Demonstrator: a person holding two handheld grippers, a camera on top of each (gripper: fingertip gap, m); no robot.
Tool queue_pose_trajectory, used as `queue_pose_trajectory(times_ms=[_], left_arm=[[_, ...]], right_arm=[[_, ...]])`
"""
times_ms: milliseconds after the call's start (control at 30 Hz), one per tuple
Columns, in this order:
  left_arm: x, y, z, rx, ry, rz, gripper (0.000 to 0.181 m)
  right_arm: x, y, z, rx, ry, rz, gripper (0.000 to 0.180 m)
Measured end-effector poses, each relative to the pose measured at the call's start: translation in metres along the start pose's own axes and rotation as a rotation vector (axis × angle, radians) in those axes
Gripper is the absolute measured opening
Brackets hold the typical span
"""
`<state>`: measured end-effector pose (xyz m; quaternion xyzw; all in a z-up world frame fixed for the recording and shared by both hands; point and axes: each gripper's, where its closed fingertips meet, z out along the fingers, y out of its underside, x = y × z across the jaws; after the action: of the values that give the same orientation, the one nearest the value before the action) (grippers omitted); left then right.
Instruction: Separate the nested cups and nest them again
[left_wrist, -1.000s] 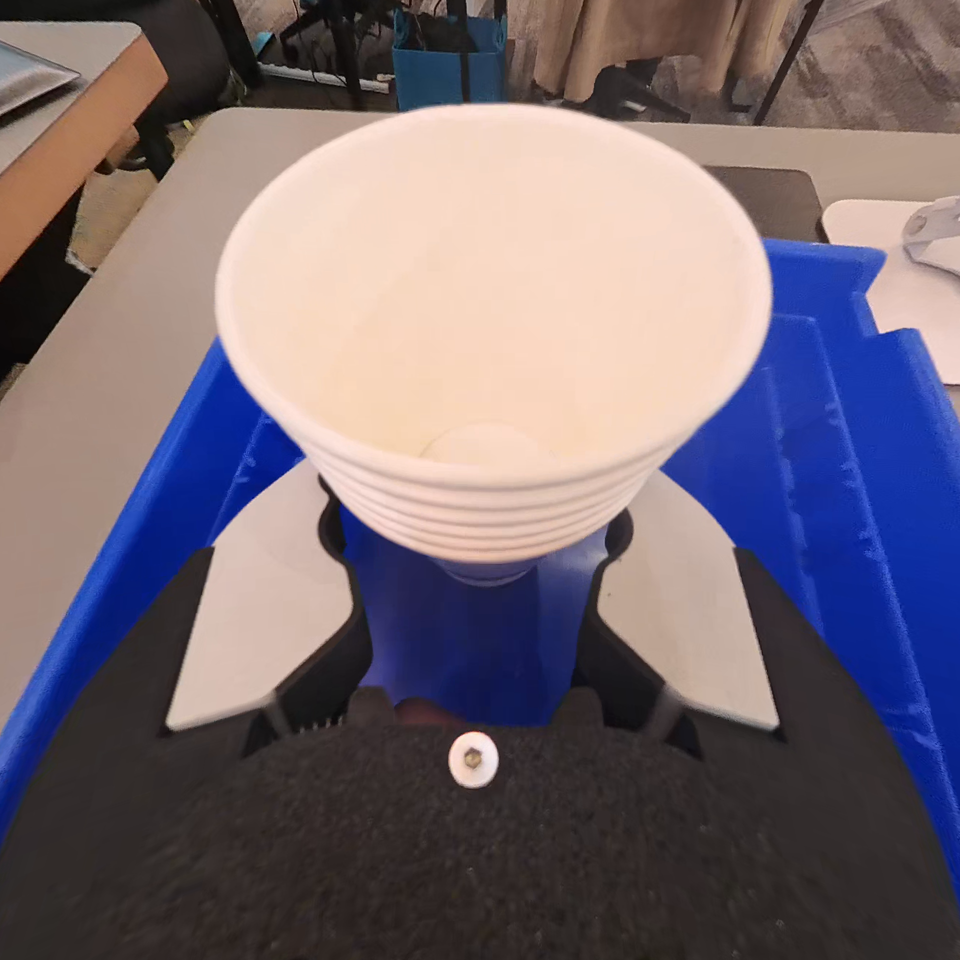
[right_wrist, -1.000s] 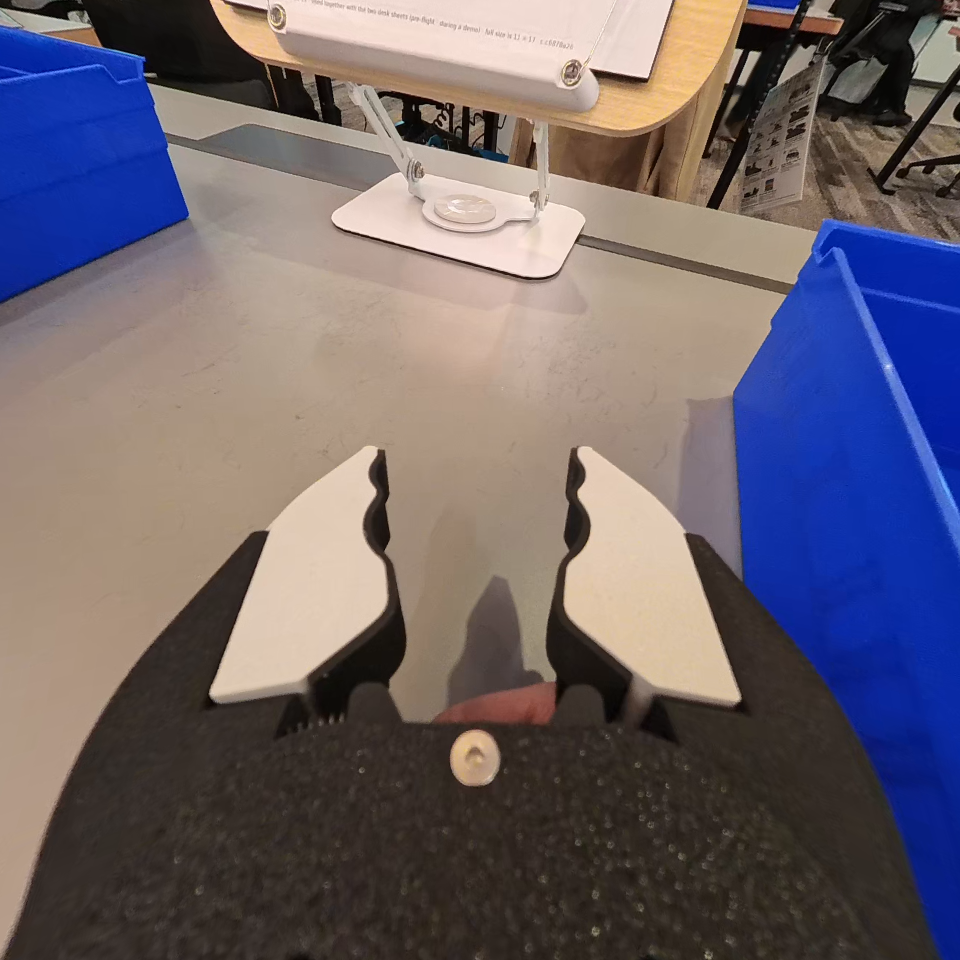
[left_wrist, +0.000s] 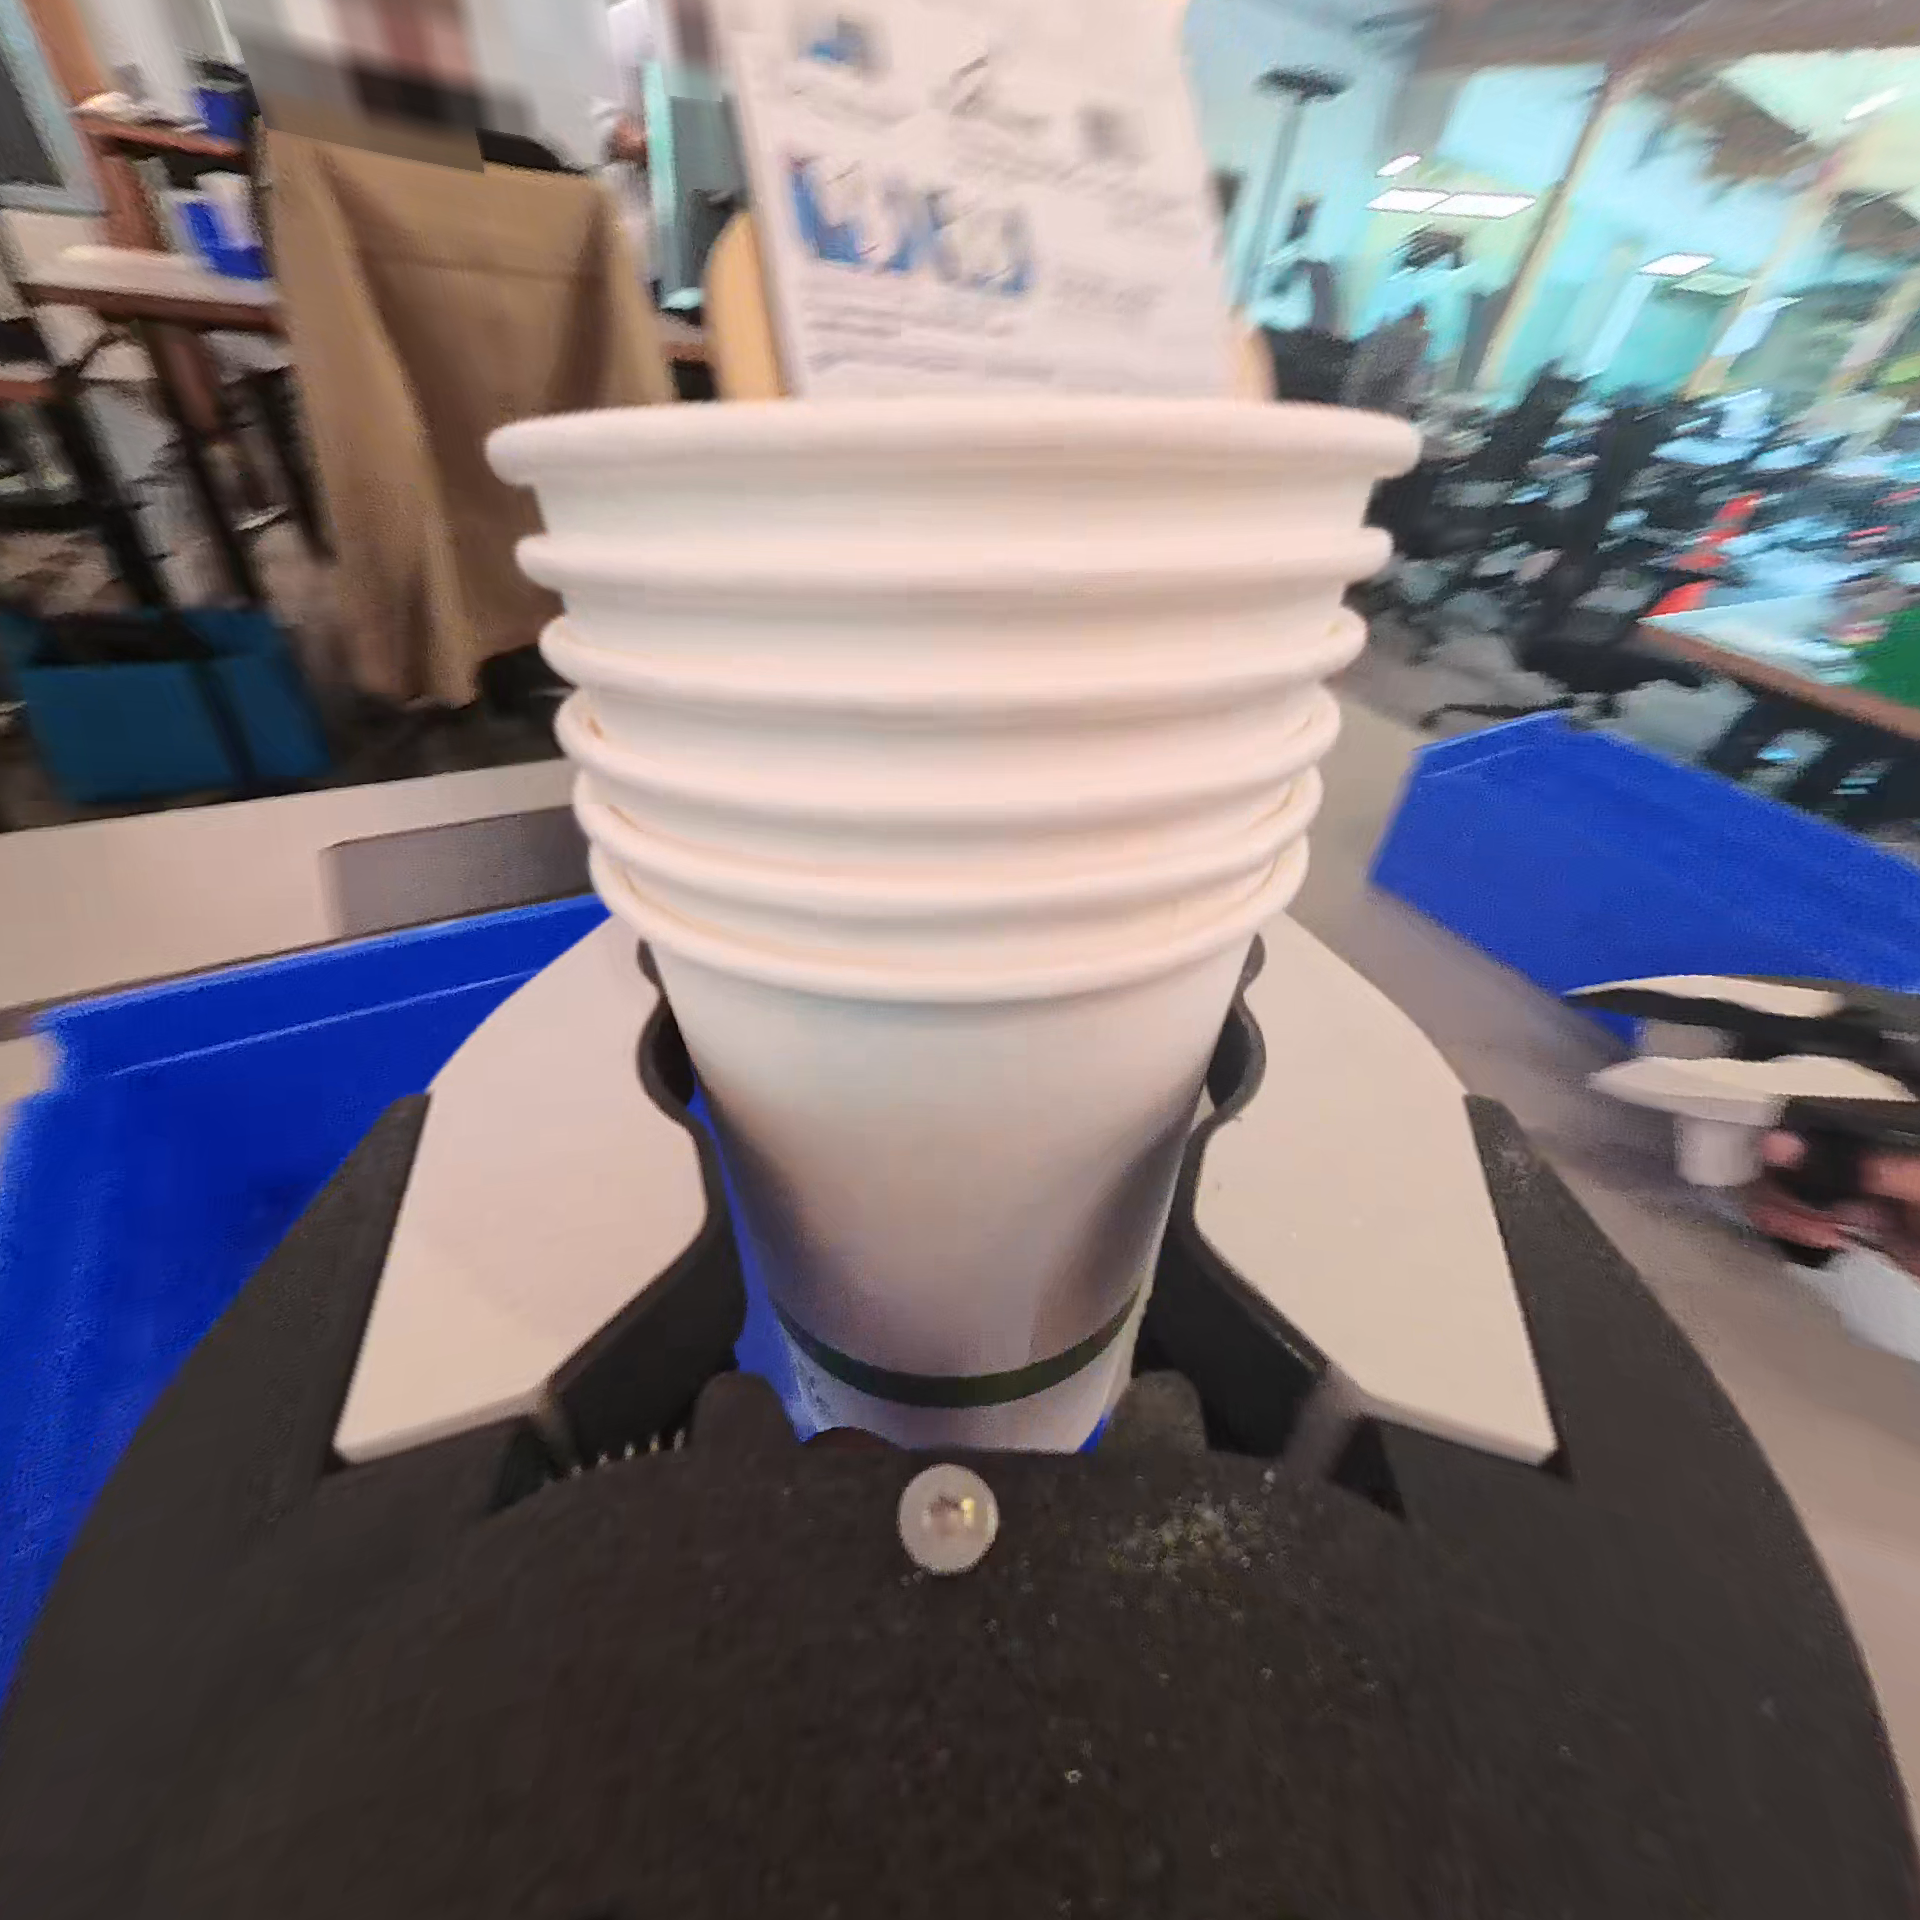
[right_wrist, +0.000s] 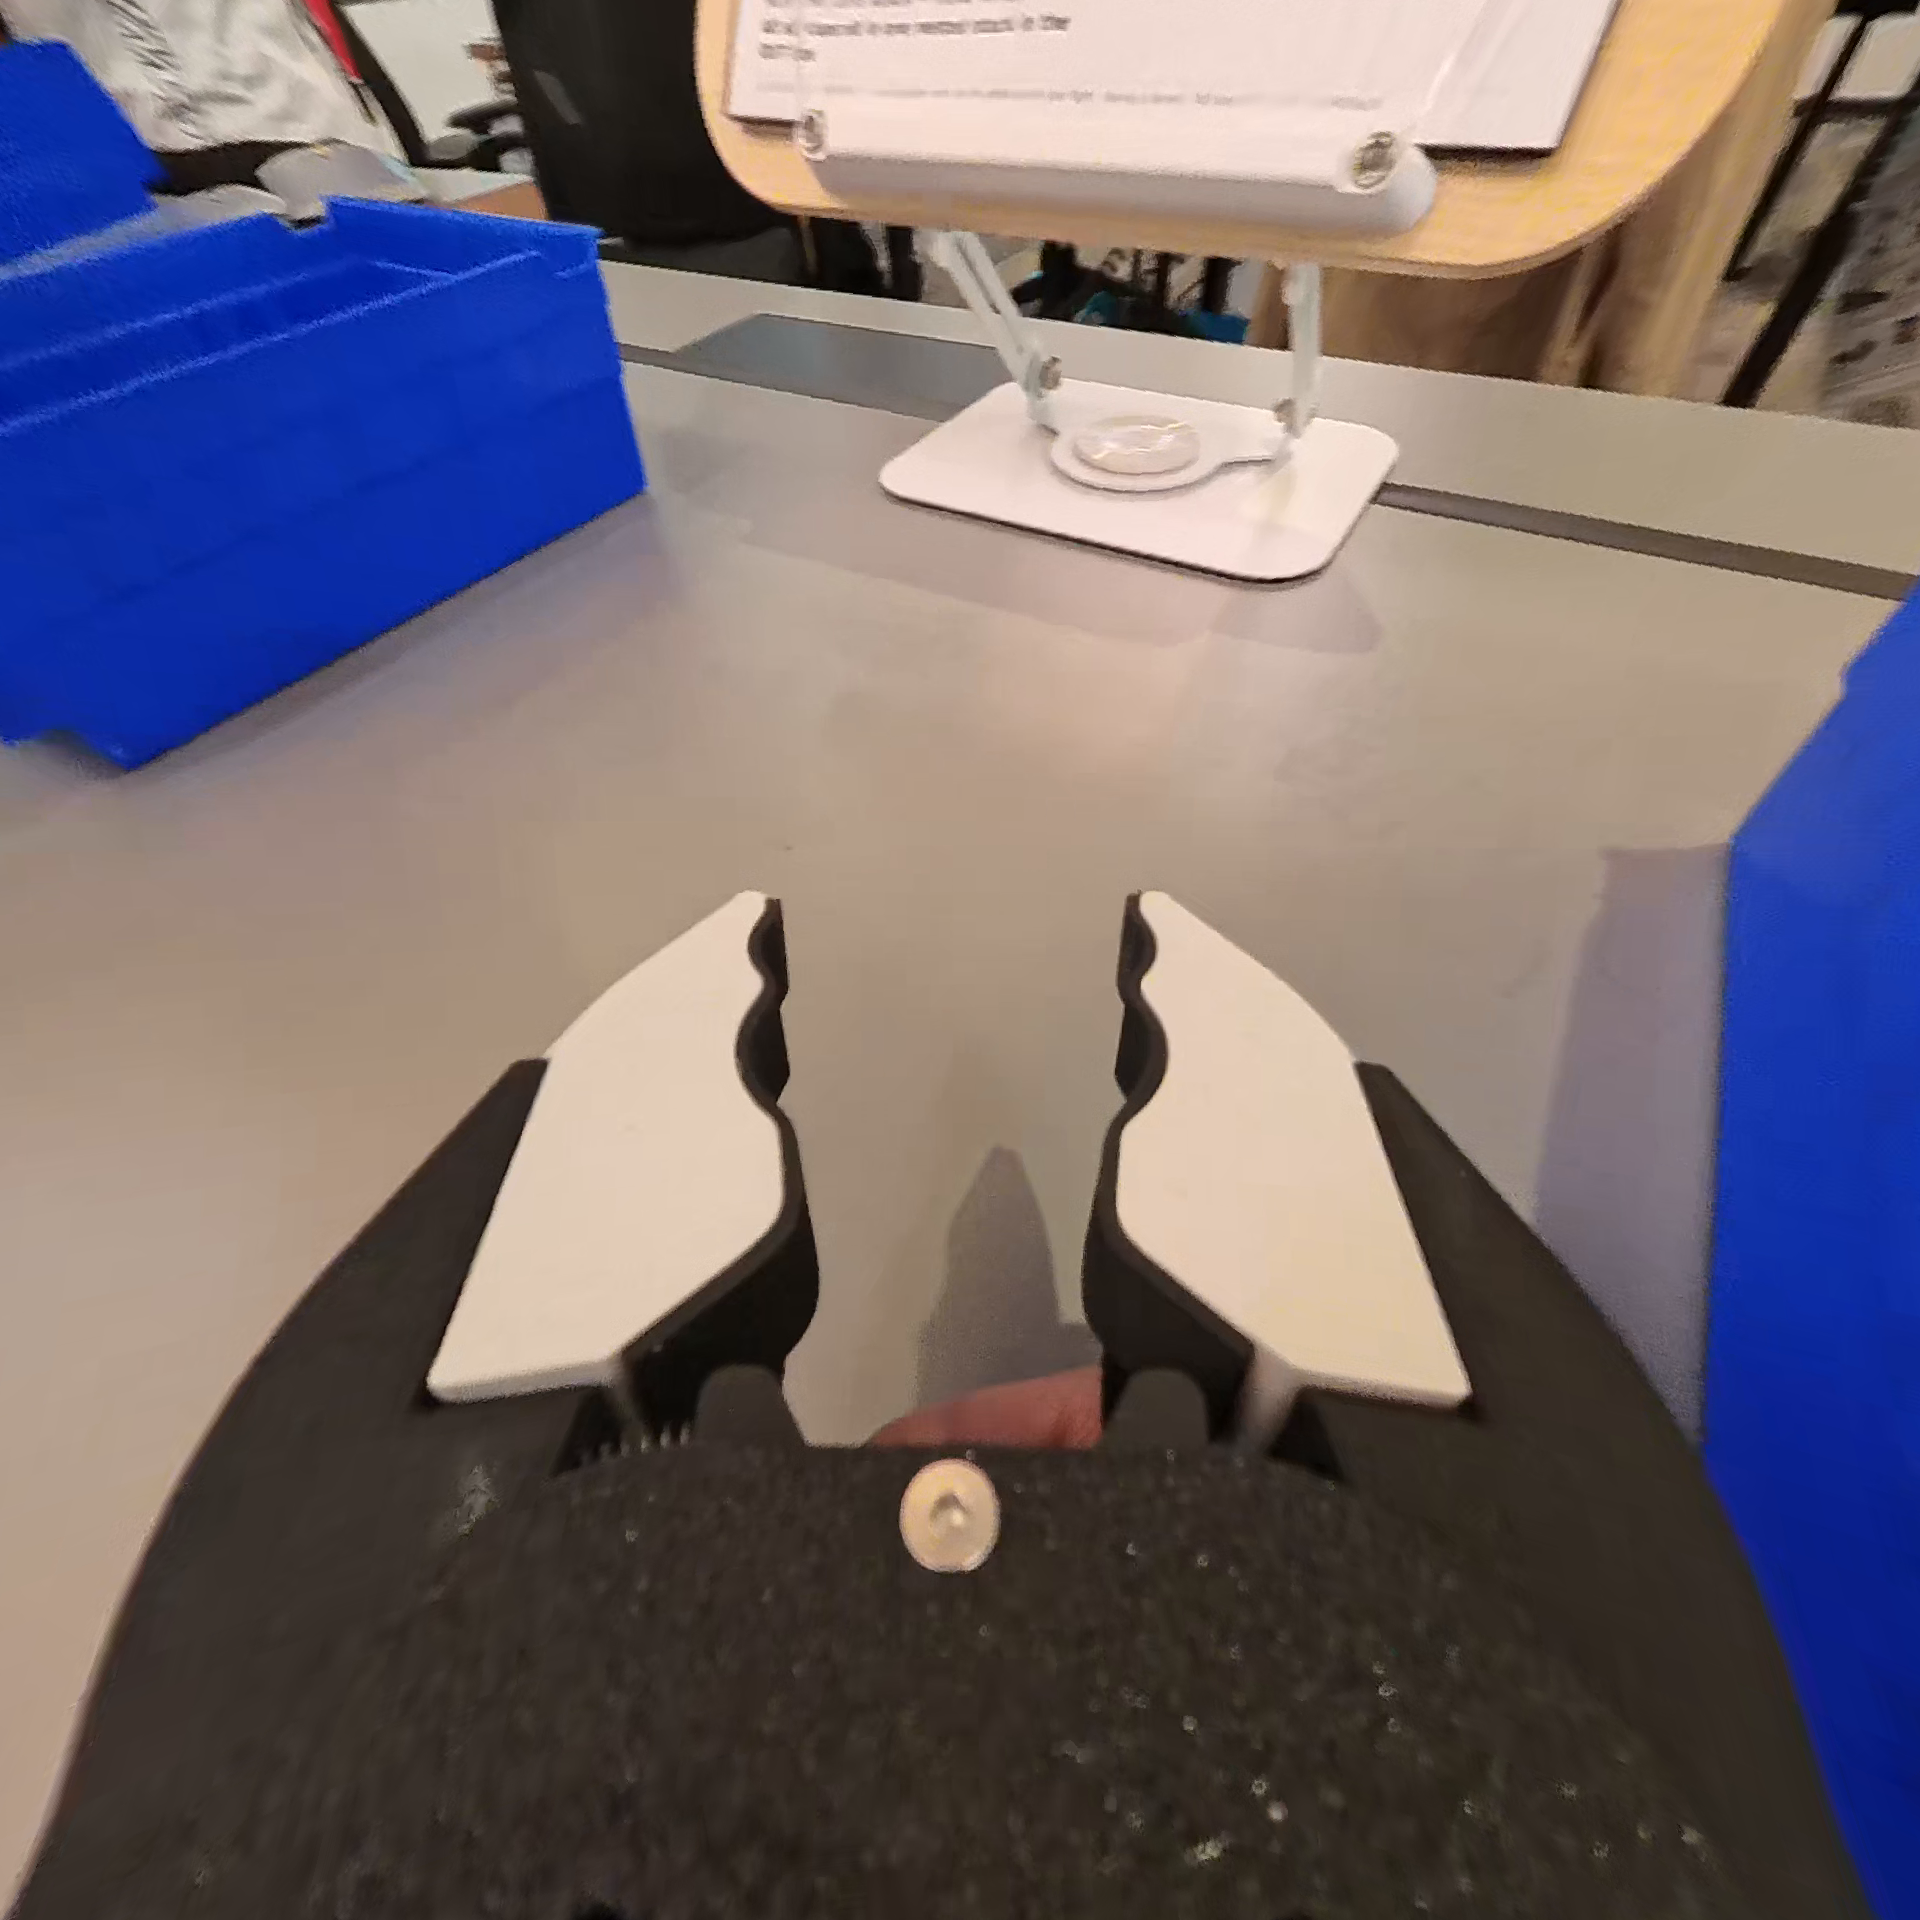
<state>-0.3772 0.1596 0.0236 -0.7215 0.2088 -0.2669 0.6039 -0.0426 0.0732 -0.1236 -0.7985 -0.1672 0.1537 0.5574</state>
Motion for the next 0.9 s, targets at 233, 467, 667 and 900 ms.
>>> queue_pose_trajectory(times_ms=[233,467,667,900], left_arm=[[0.133,-0.004,0.018,0.099,0.416,-0.049,0.099],[0.225,0.036,0.065,0.045,0.682,-0.048,0.099],[0.257,0.063,0.09,-0.018,0.788,-0.029,0.099],[0.275,0.074,0.099,-0.06,0.822,0.033,0.1]], right_arm=[[-0.039,-0.045,-0.025,0.064,-0.303,0.015,0.056],[-0.051,-0.085,-0.053,0.105,-0.506,-0.068,0.055],[-0.073,-0.139,-0.076,0.056,-0.635,-0.441,0.042],[-0.093,-0.158,-0.058,-0.411,-0.771,-0.774,0.038]])
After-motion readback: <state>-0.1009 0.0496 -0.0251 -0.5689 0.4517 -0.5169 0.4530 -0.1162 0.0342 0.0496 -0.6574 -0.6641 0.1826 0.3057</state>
